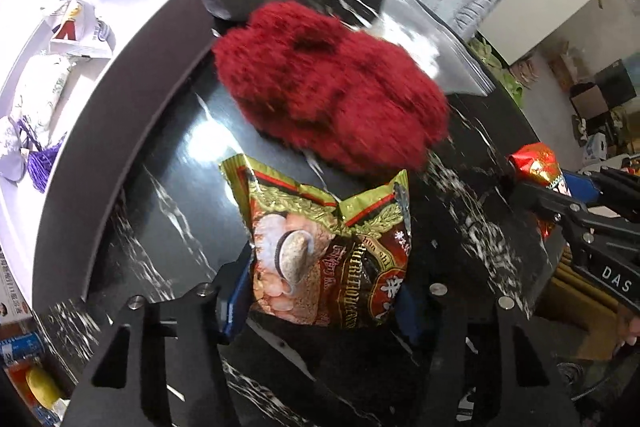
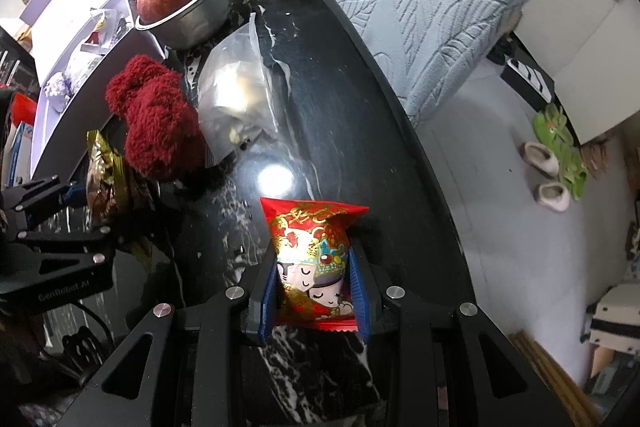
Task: Organize soft objects
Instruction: 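Lift the red and gold snack bags with both tools off the table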
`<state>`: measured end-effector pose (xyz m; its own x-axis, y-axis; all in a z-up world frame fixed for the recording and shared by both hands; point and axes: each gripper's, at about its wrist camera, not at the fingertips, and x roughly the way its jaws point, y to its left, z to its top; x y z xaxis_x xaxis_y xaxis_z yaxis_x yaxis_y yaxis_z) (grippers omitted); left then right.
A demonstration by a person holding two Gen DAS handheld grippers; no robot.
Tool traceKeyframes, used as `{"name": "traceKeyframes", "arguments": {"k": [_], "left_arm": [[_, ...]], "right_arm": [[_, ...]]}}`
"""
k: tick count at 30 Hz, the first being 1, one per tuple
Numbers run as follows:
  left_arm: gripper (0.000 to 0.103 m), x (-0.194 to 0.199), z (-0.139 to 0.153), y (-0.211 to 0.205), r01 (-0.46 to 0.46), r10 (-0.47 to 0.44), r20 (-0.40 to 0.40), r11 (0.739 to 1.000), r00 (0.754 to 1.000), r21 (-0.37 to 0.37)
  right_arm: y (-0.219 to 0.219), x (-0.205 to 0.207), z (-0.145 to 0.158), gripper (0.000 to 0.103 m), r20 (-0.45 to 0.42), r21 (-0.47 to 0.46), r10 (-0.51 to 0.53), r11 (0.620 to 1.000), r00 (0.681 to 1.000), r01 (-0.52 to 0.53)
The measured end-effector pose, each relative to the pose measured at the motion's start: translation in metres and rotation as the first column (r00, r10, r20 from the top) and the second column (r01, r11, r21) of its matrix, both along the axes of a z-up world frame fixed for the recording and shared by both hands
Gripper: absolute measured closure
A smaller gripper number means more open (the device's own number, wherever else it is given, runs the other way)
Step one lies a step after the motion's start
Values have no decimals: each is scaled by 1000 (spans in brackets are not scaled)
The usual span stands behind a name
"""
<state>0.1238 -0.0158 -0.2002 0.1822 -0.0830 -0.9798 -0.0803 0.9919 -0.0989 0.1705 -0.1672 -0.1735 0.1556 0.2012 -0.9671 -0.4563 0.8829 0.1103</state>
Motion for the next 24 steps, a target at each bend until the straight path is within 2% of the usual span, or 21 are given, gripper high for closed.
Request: {"name": "traceKeyframes", "arguments": {"k": [9,18,24], "left_arm": [[45,-30,1,-35,56,-56,0,998,998,-10],[45,-31,0,-31,59,-60,-28,998,998,-31],[45,-69,1,-25,33,-35,-45,998,998,-46]], "right_arm": [[-23,-29,0,72,-9,1,-31,1000,999,31],[-25,-69,-4,72,-29,6,9,1000,1000,-8],[-20,-99,-9,72,-56,8,55,999,997,-54]]}}
